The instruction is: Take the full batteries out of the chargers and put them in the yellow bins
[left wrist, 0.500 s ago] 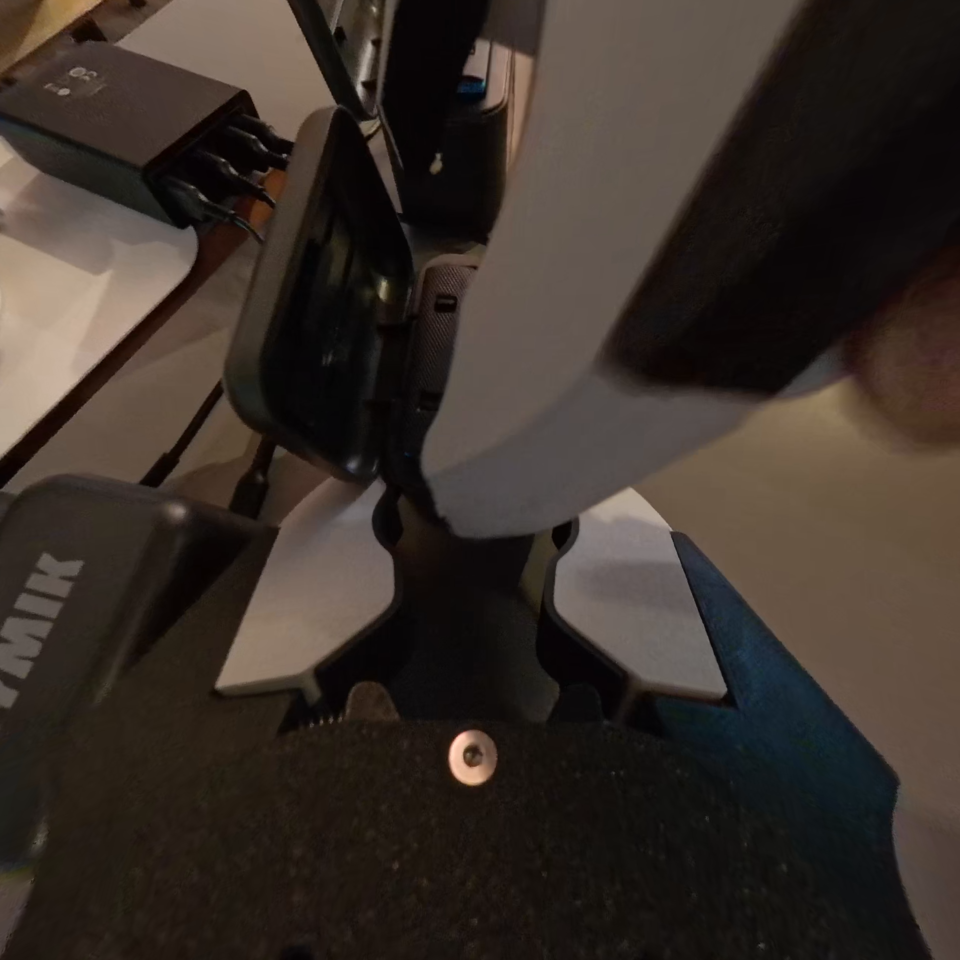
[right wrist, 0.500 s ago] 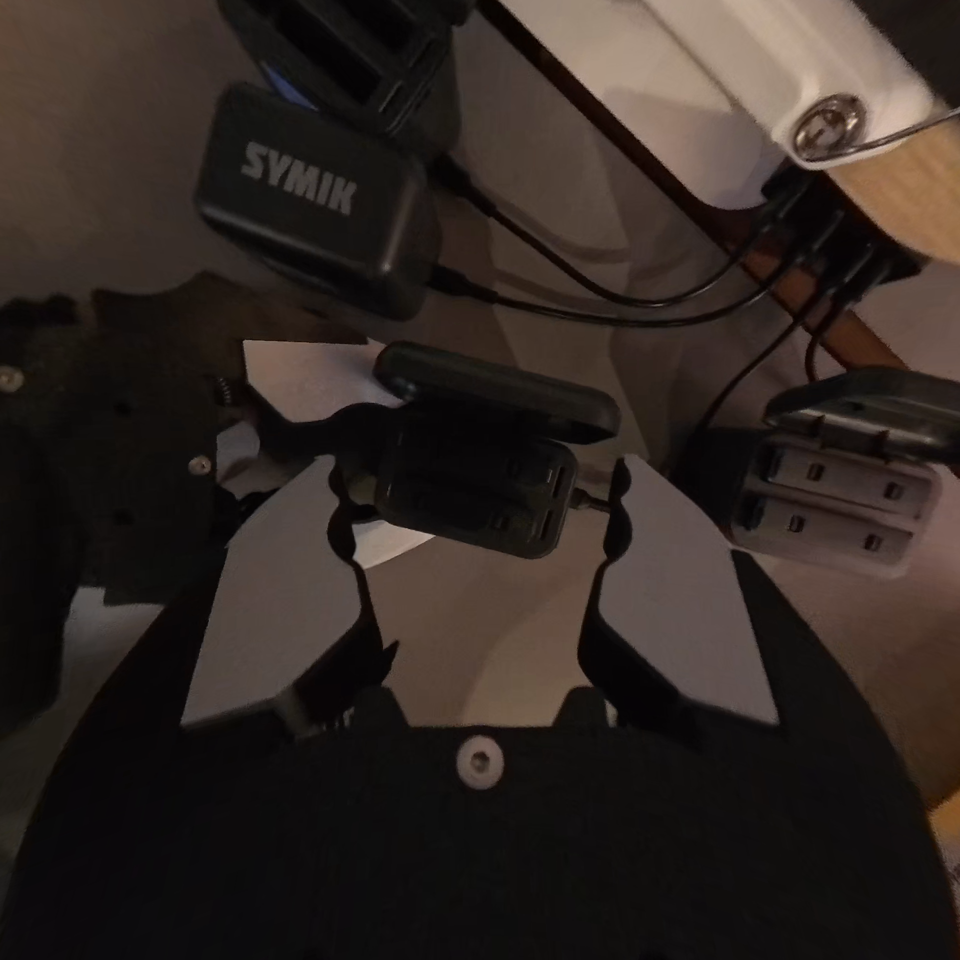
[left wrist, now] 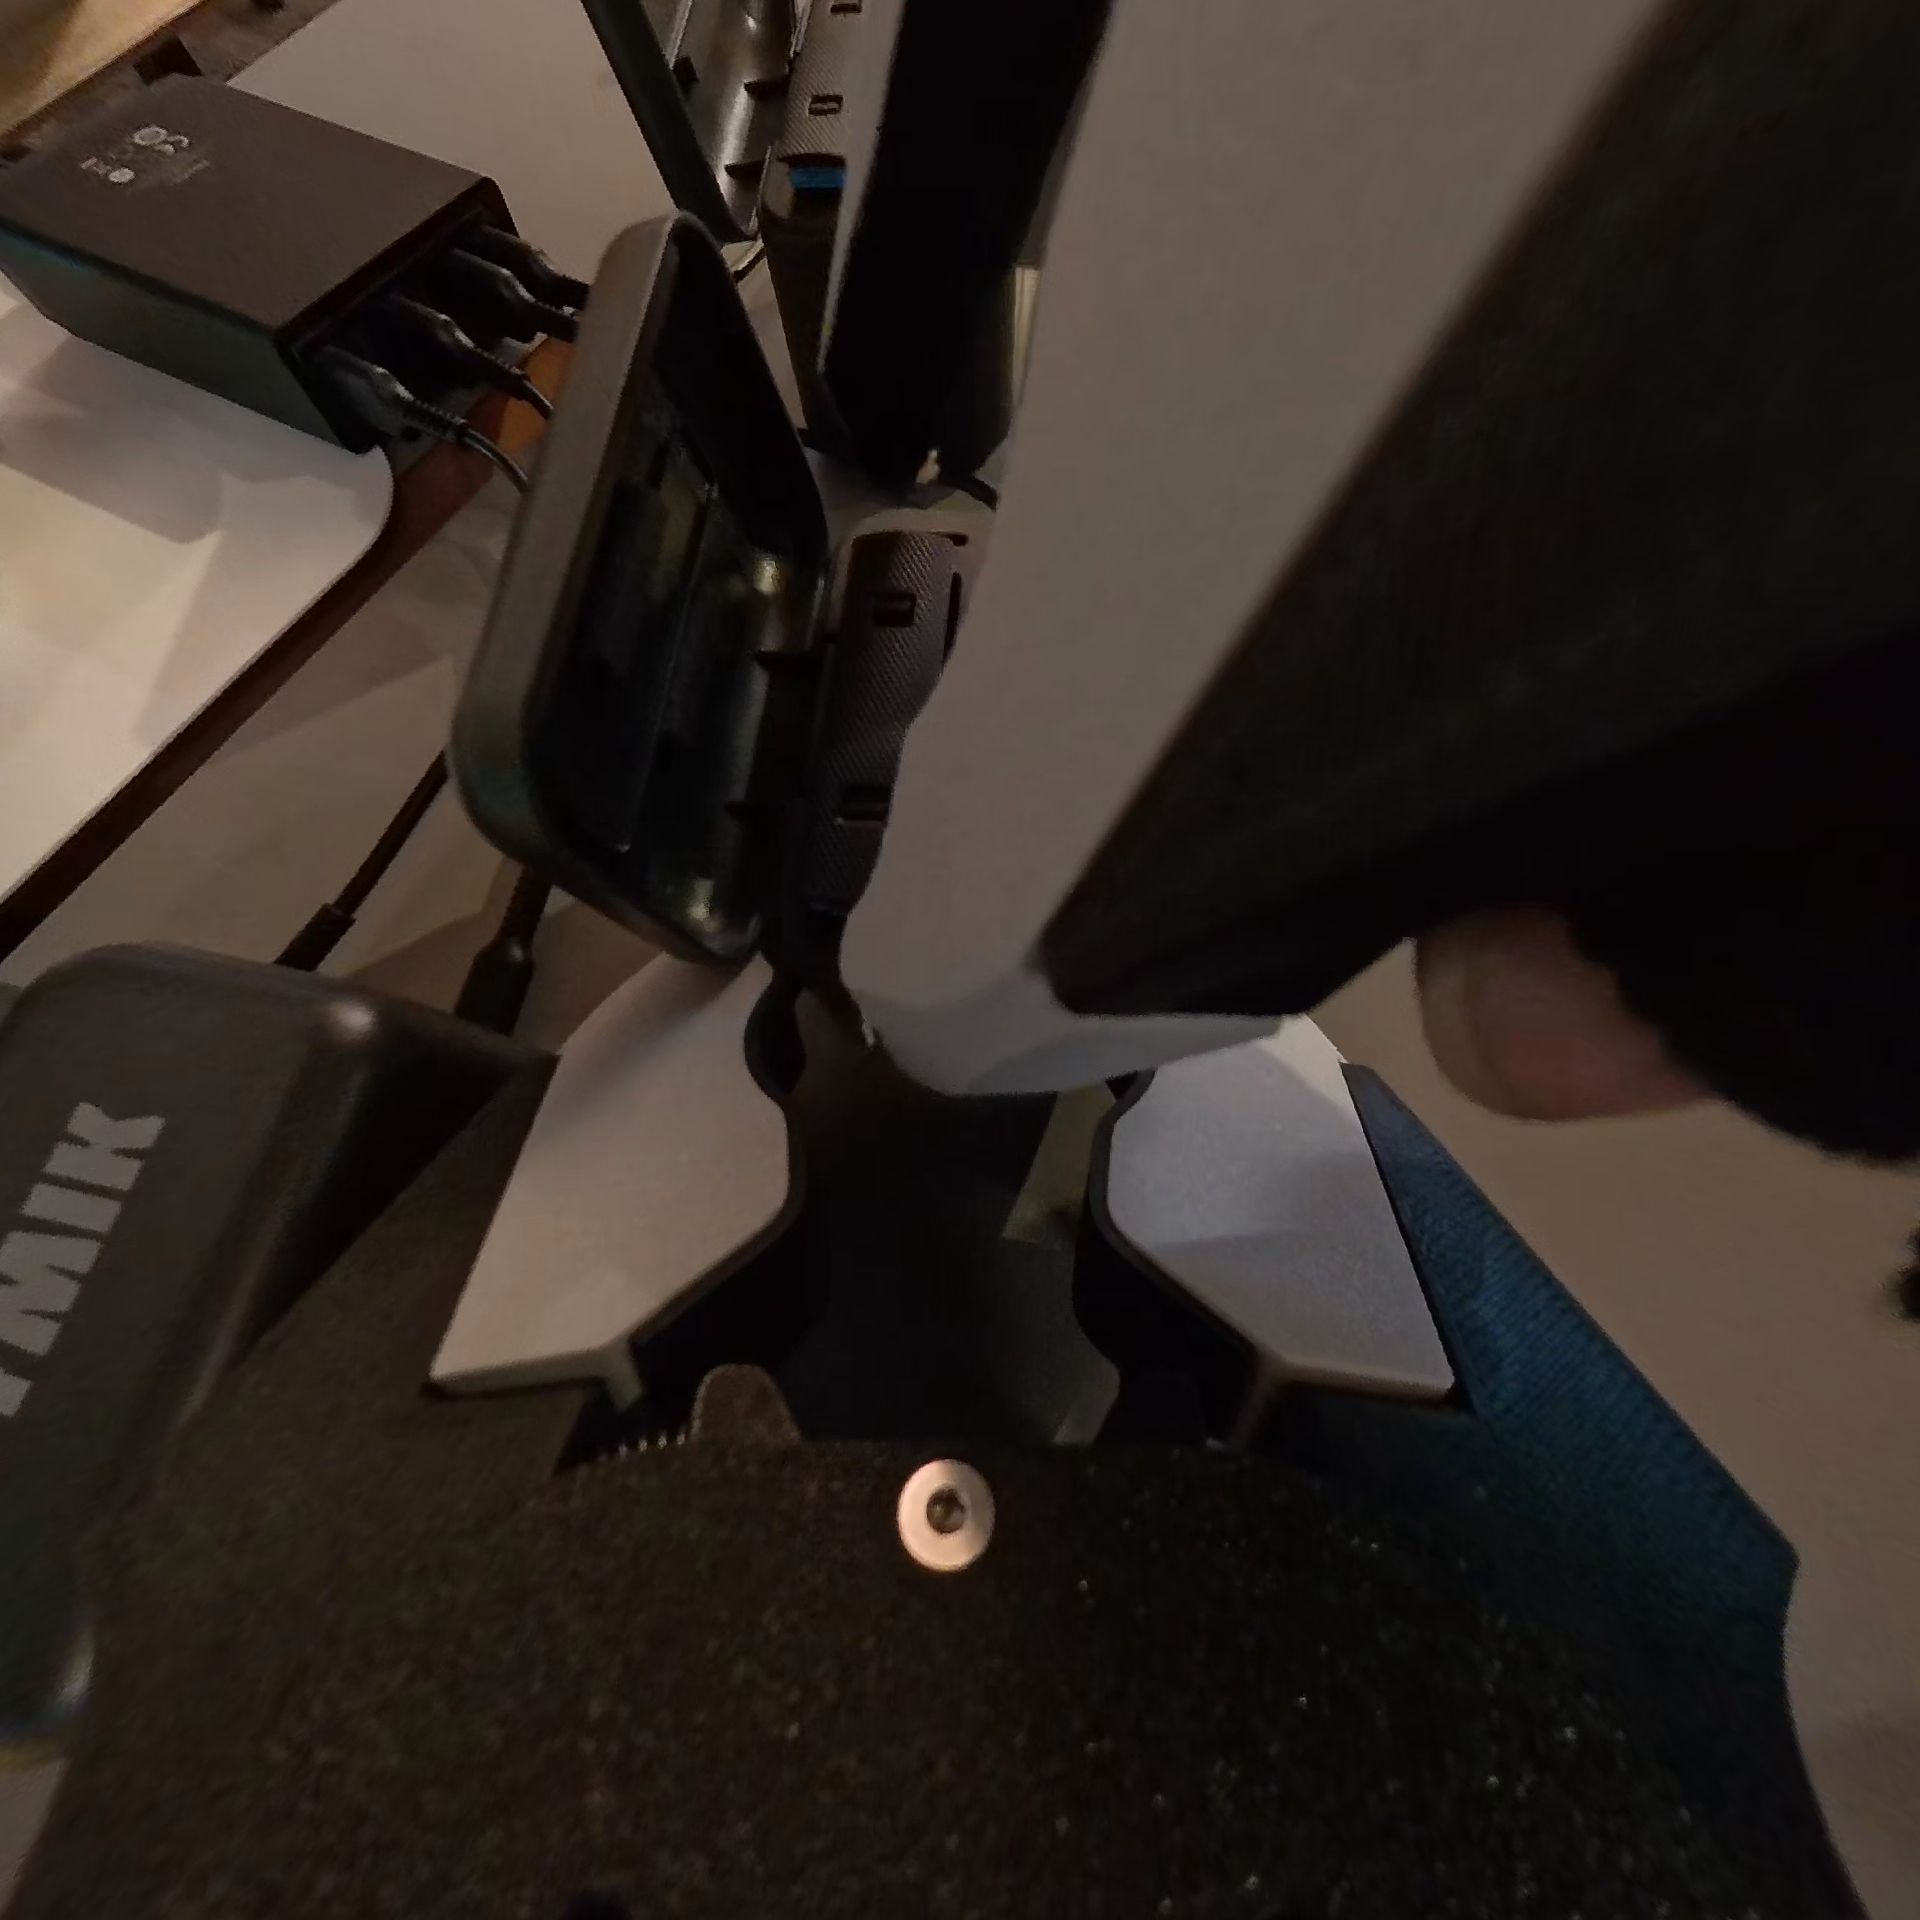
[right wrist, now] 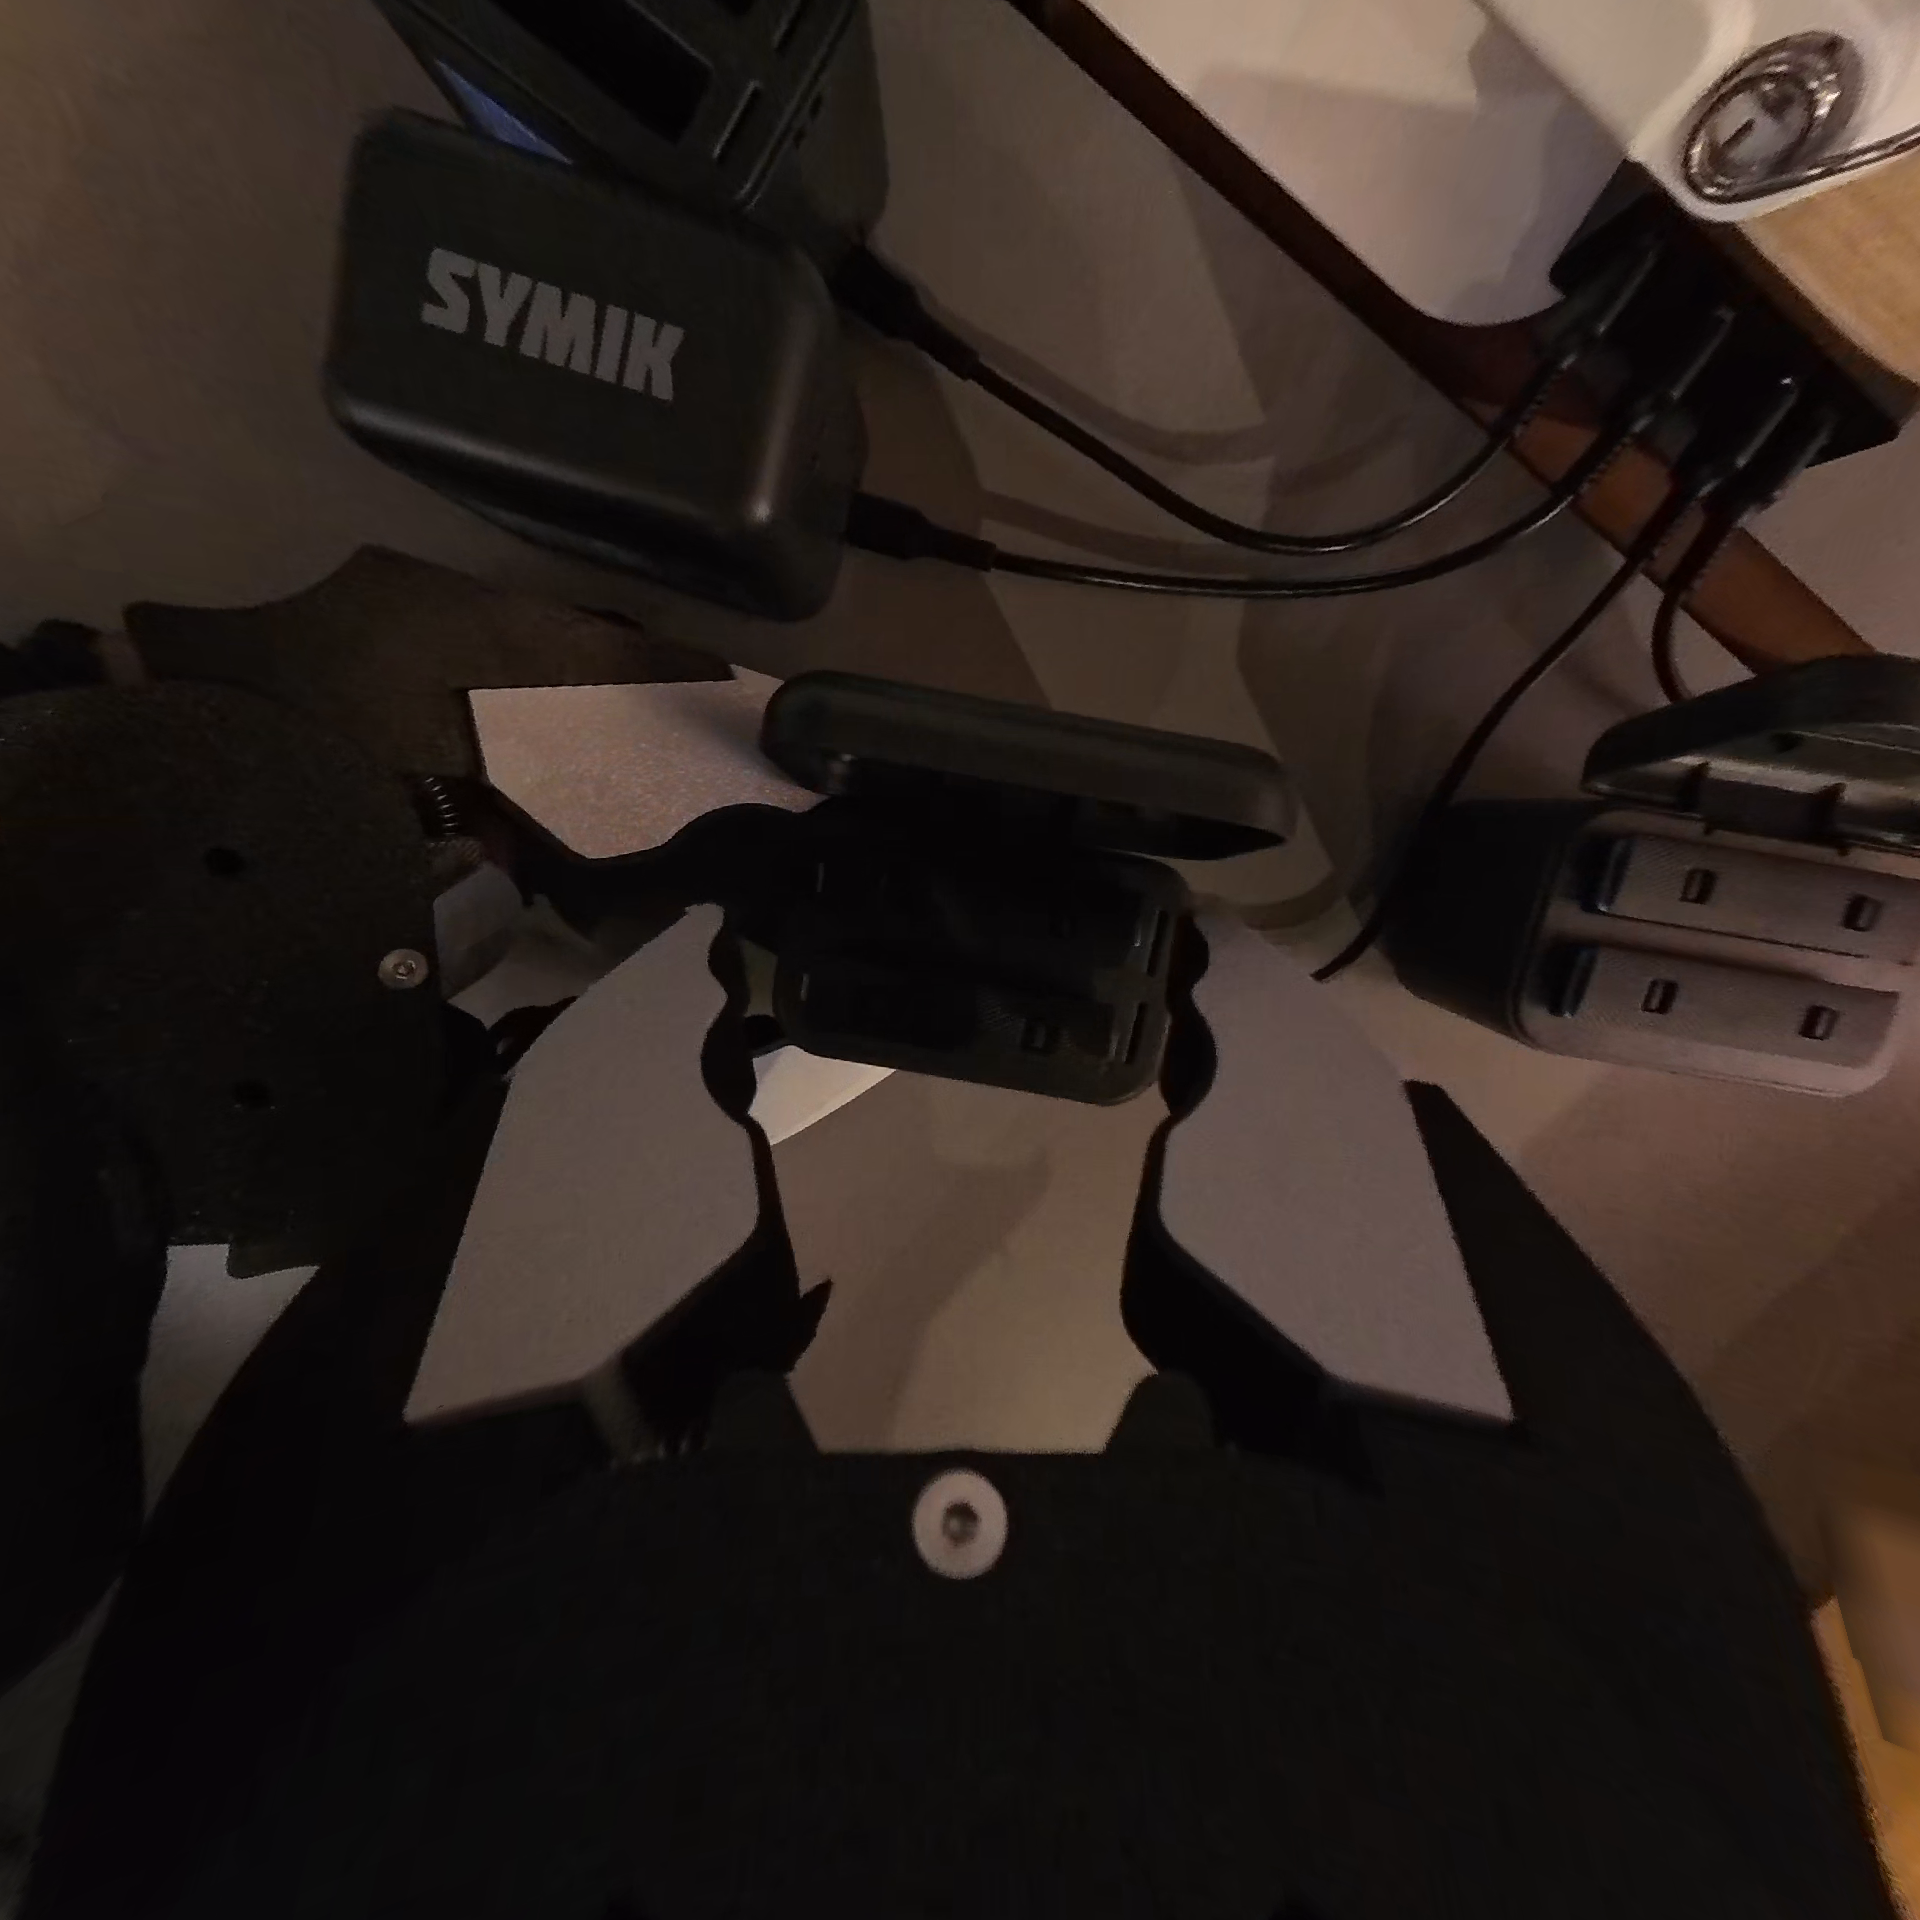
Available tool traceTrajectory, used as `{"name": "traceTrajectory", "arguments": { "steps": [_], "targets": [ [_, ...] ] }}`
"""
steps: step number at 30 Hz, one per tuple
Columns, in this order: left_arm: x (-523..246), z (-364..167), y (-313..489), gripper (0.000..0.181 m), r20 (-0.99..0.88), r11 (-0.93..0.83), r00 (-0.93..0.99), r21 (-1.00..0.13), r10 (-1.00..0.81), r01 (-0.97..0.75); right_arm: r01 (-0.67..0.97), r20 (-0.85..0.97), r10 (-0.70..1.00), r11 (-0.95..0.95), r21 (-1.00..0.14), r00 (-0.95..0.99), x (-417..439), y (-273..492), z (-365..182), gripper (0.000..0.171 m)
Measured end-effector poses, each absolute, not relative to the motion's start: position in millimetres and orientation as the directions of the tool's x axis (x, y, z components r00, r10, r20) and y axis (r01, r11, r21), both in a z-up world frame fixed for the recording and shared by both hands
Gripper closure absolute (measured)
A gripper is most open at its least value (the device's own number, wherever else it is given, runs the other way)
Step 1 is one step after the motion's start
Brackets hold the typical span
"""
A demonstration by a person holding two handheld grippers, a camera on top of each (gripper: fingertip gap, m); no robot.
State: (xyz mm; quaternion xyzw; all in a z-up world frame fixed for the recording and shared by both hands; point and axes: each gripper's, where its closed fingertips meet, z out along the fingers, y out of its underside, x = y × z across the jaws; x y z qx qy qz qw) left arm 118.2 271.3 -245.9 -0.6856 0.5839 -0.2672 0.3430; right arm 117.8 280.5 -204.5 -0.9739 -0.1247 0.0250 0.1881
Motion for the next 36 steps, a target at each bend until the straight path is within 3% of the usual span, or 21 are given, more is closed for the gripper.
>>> {"name": "traceTrajectory", "arguments": {
  "steps": [10, 17, 36],
  "targets": [
    [118.1, -246.2, 271.0, 0.124, -0.041, -0.078, 0.175, -0.781, -0.984, -0.62, 0.213, -0.007, 0.232, -0.905, -0.368, 0.973, 115.7, 277.5, -208.7, 0.097],
    [118.0, -246.3, 271.1, 0.124, -0.044, -0.077, 0.177, -0.781, -0.983, -0.62, 0.182, -0.006, 0.199, -0.905, -0.385, 0.98, 122.2, 280.0, -207.6, 0.11],
    [118.4, -246.5, 271.2, 0.124, -0.051, -0.078, 0.188, -0.78, -0.981, -0.62, 0.152, 0.03, 0.154, -0.888, -0.435, 0.988, 122.3, 282.7, -206.3, 0.113]
  ]
}}
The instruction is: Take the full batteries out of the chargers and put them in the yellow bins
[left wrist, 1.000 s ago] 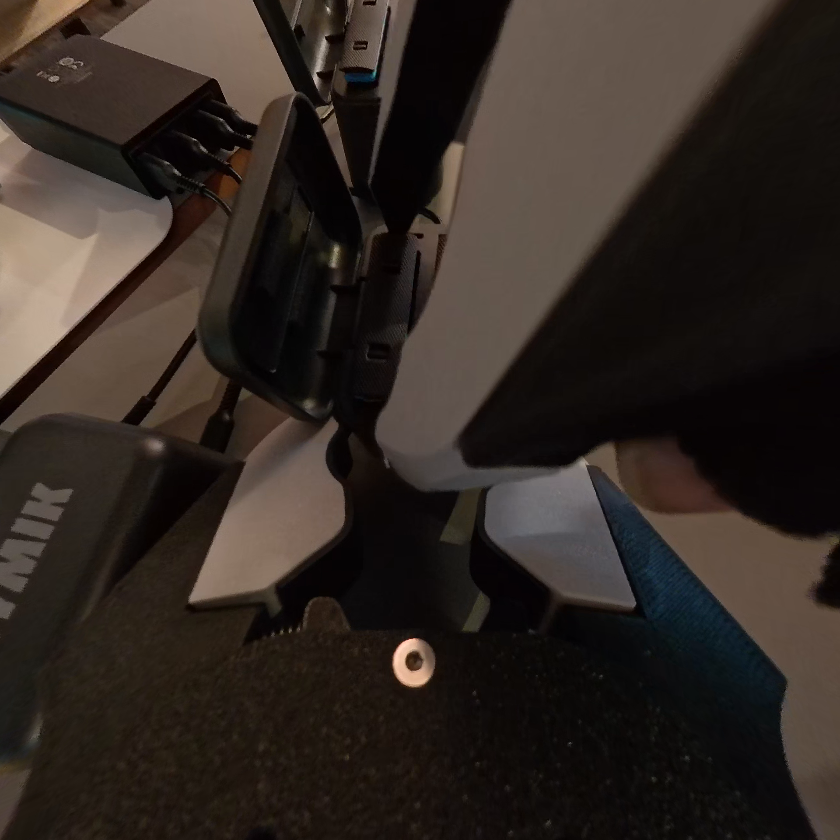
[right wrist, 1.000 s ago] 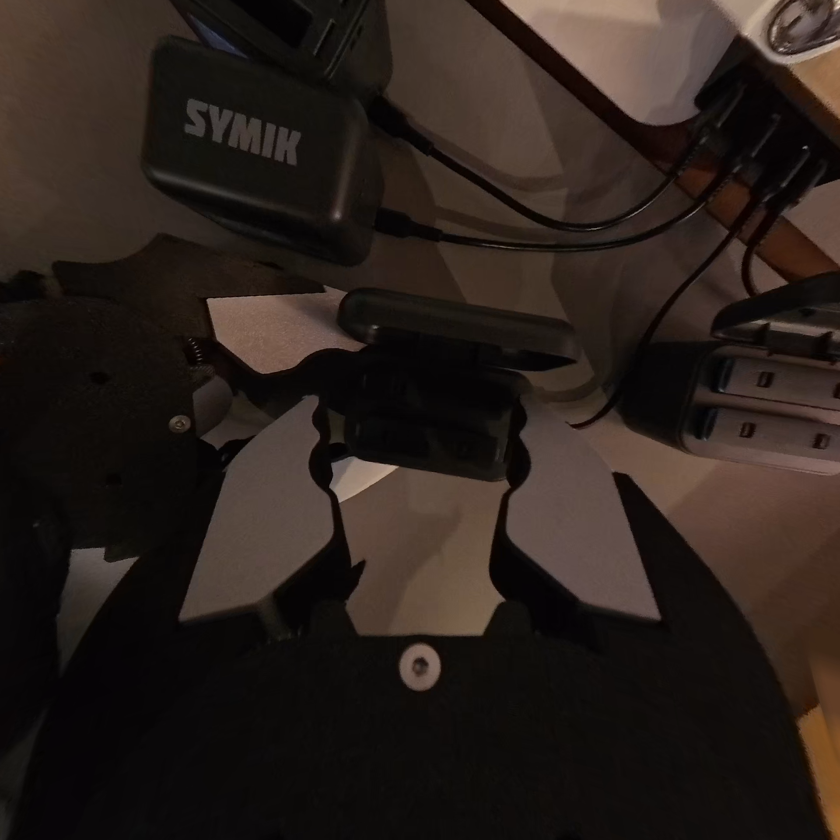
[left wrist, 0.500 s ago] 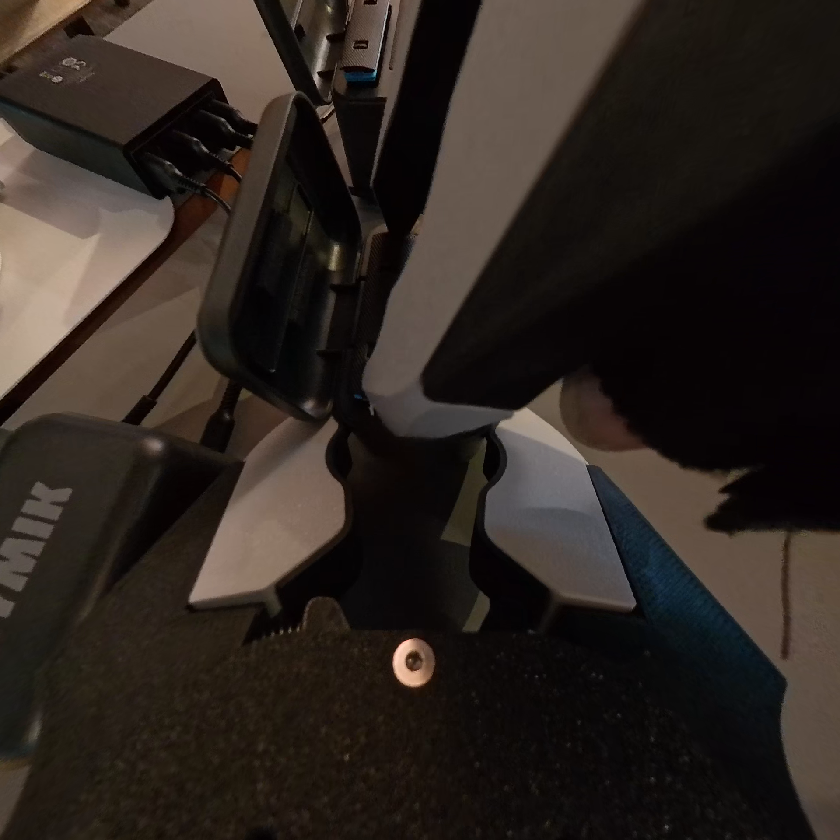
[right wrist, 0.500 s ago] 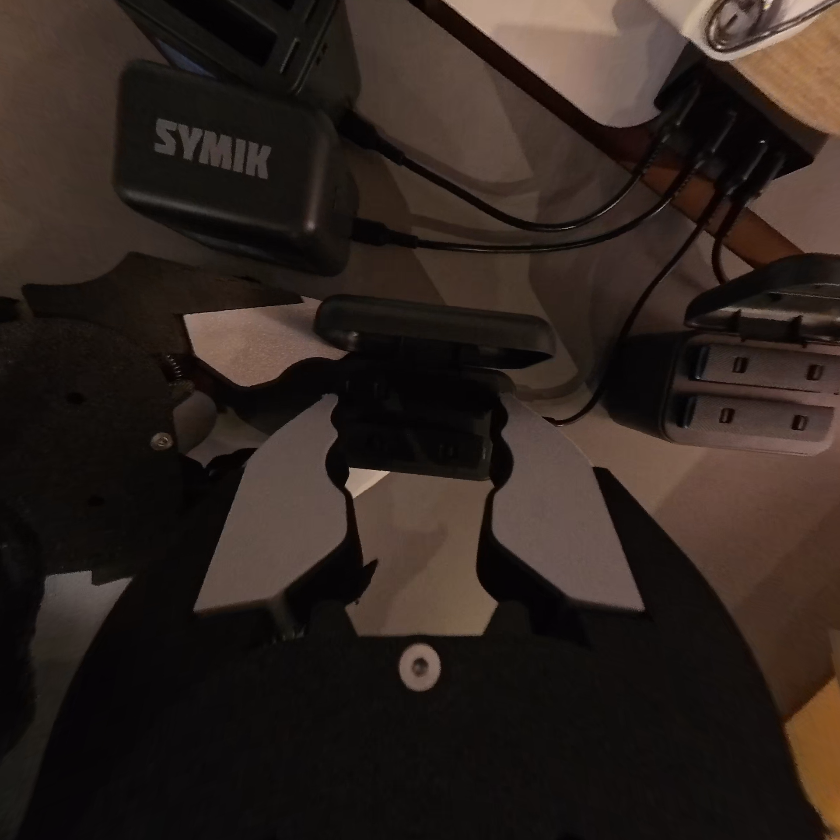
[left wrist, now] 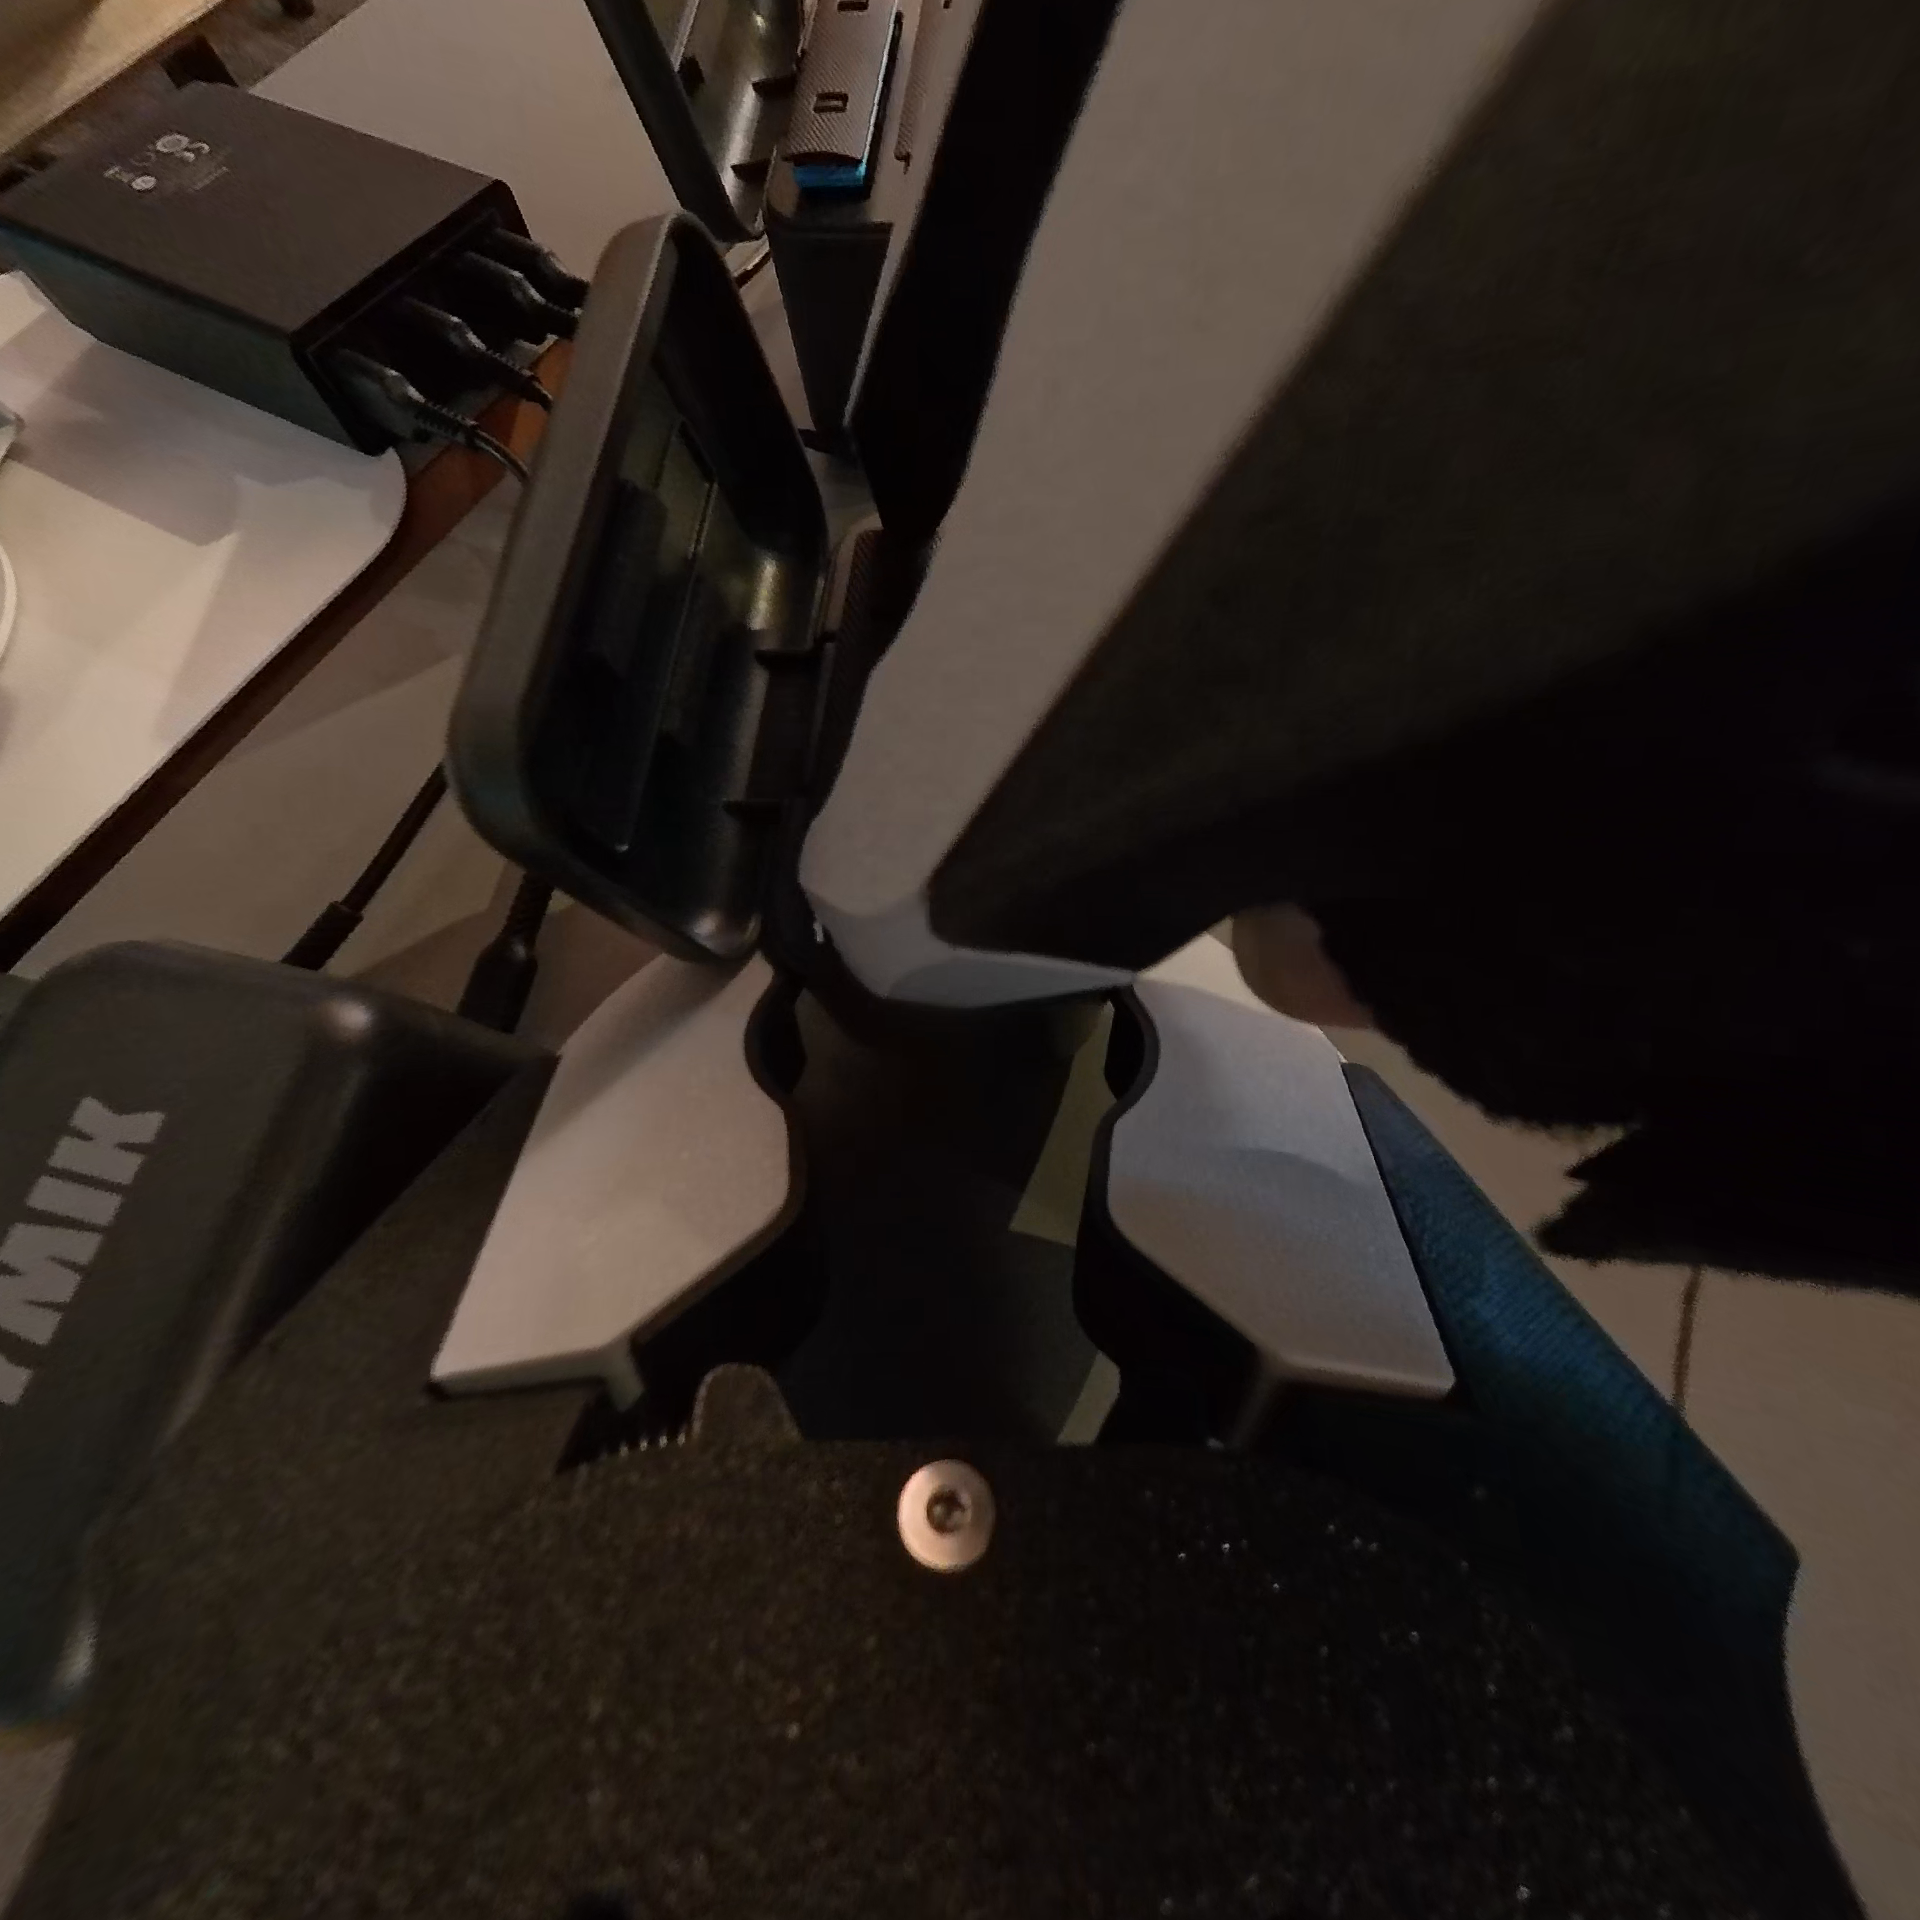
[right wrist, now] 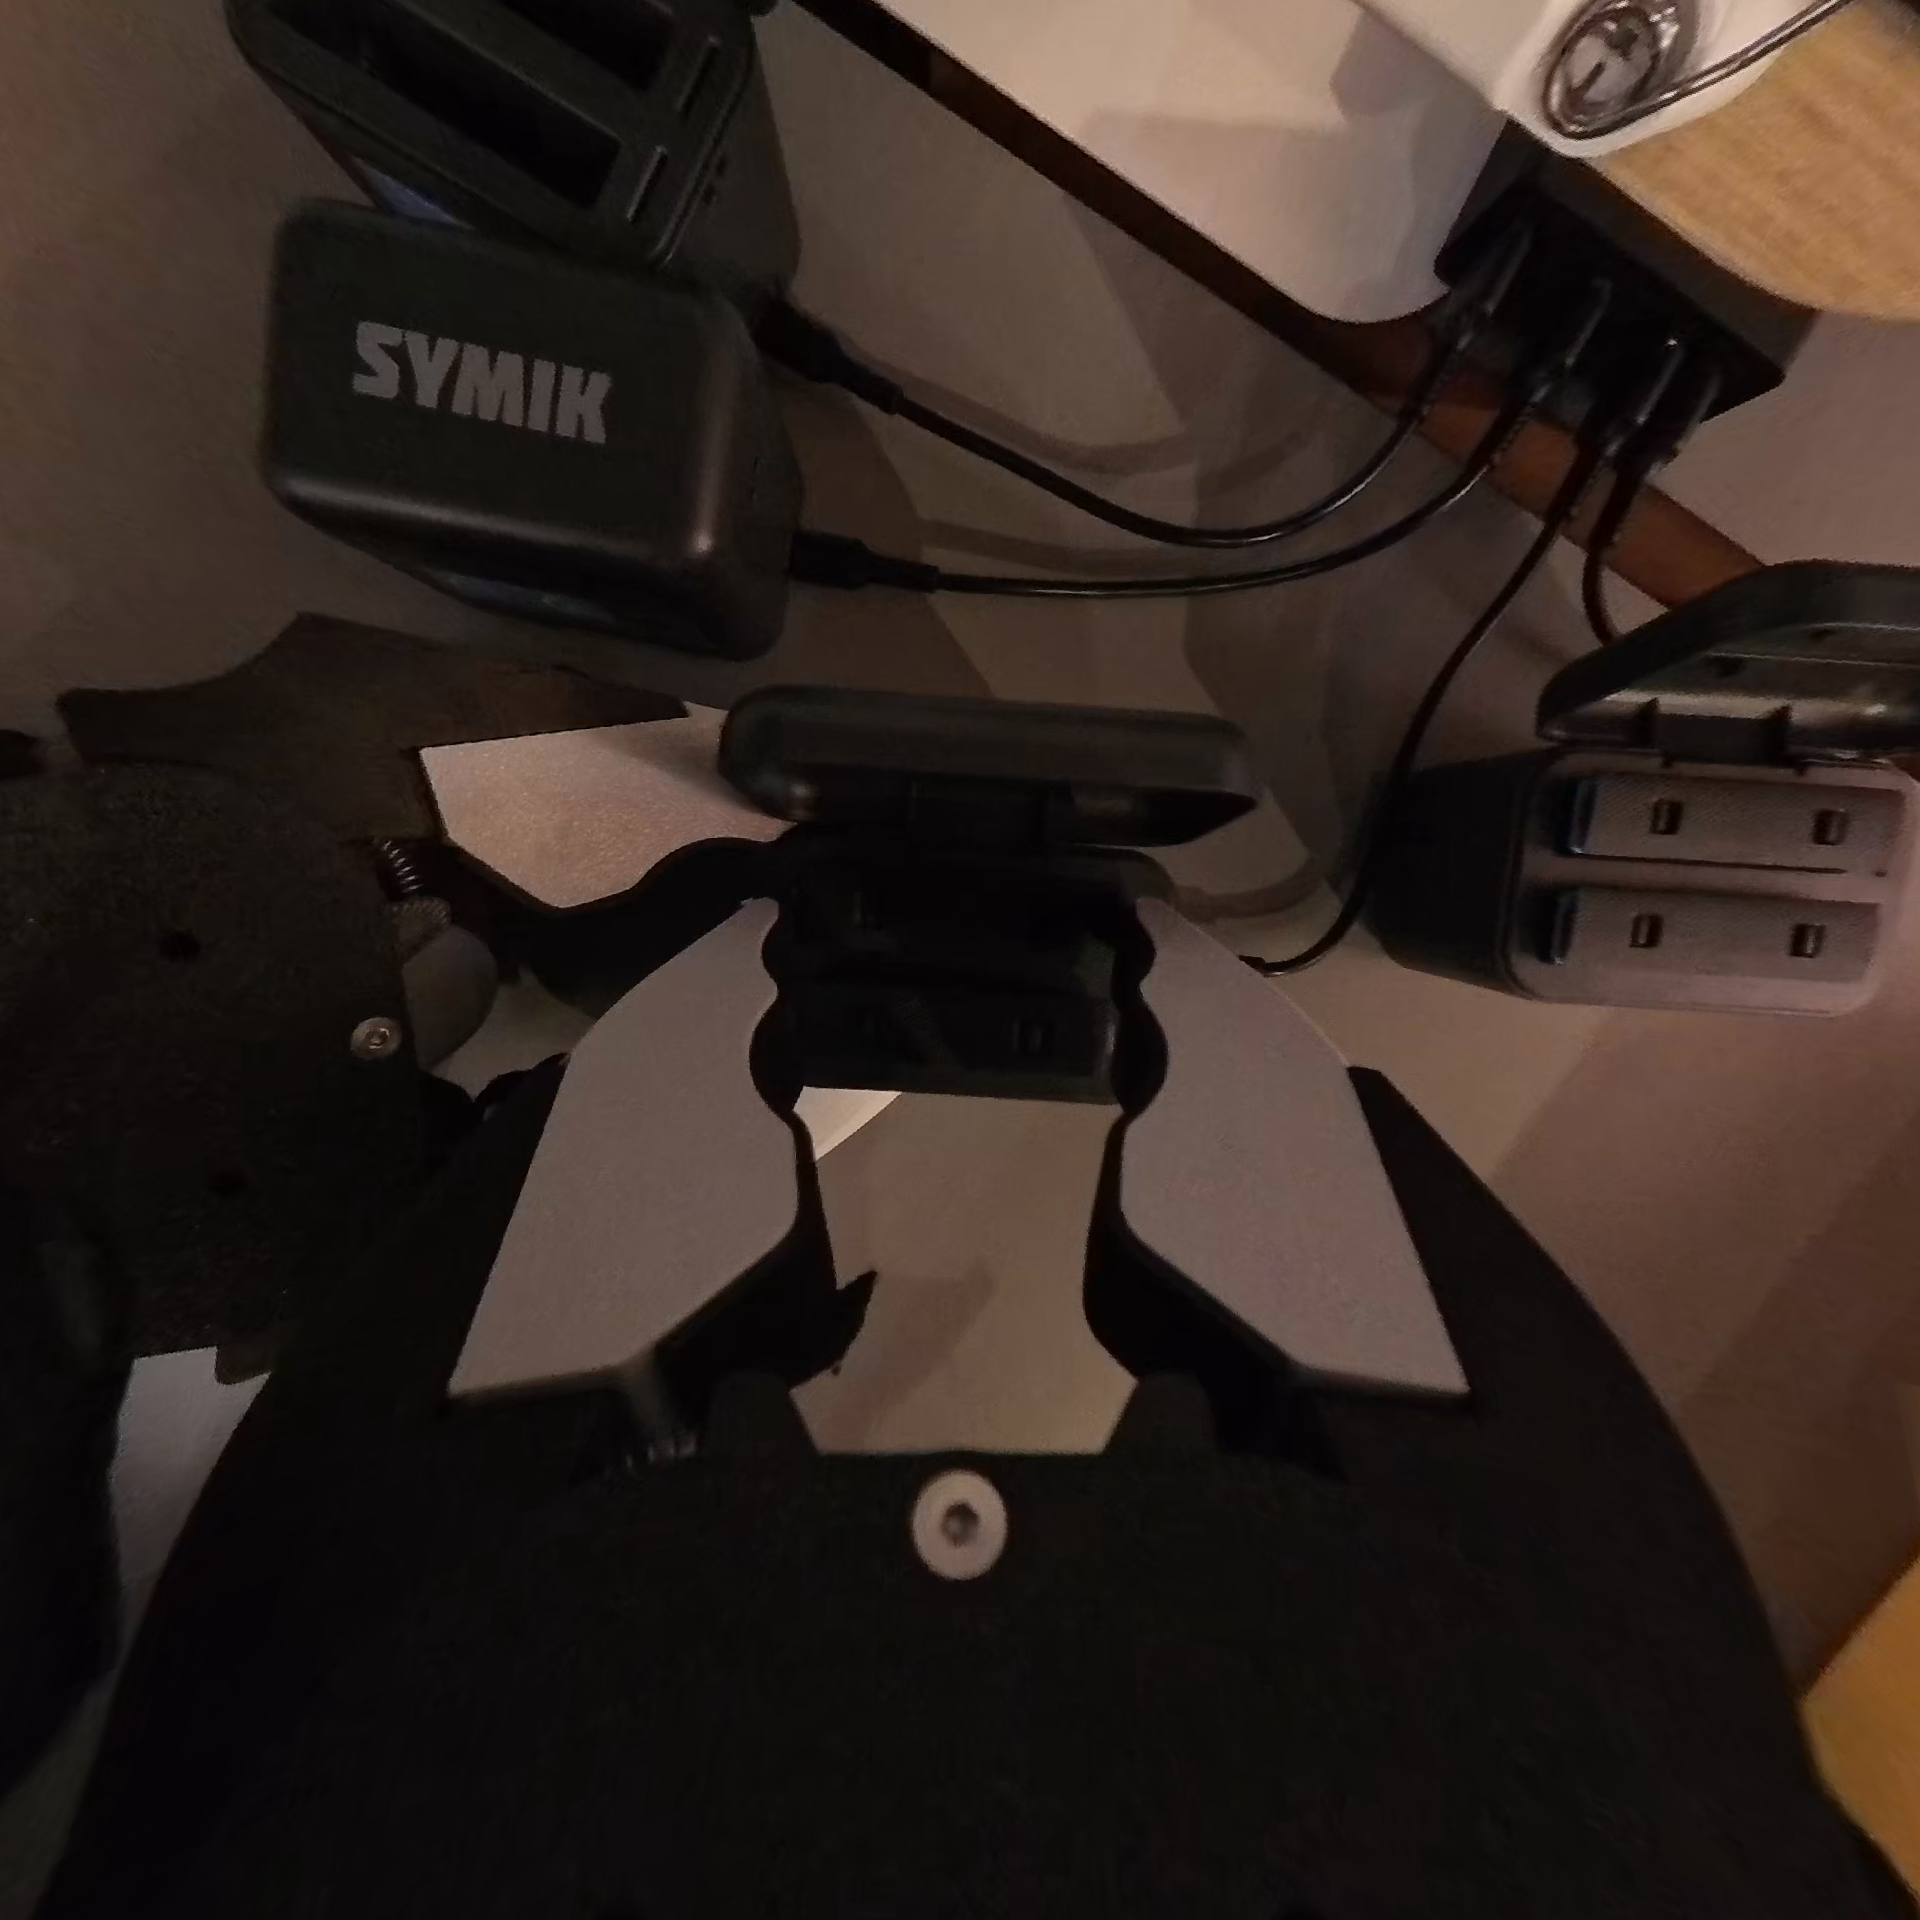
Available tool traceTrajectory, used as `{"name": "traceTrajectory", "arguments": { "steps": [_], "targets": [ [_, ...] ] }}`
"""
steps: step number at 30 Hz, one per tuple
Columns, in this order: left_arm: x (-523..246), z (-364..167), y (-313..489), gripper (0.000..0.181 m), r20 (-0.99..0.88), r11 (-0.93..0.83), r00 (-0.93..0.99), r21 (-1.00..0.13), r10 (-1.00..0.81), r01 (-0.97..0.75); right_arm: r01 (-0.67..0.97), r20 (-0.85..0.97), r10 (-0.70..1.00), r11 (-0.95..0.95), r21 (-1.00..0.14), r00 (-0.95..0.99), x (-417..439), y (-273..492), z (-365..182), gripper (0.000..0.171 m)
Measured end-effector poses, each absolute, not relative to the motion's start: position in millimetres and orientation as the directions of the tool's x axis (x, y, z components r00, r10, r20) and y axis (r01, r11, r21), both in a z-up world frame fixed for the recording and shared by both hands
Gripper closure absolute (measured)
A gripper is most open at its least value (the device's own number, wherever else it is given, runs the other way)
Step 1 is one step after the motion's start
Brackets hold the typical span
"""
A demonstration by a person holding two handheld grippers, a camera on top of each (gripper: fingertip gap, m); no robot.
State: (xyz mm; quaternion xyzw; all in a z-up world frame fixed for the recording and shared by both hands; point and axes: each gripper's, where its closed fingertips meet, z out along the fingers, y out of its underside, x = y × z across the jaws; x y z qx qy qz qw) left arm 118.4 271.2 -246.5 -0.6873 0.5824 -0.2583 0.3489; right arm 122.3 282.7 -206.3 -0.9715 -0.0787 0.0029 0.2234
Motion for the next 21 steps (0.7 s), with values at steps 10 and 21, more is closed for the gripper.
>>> {"name": "traceTrajectory", "arguments": {
  "steps": [10, 21],
  "targets": [
    [118, -247, 271, 0.124, -0.054, -0.075, 0.186, -0.781, -0.981, -0.62, 0.144, 0.018, 0.152, -0.886, -0.441, 0.988, 123, 282, -206, 0.114],
    [118, -246, 271, 0.124, -0.054, -0.068, 0.177, -0.783, -0.983, -0.619, 0.155, -0.005, 0.177, -0.876, -0.457, 0.984, 123, 280, -185, 0.114]
  ]
}}
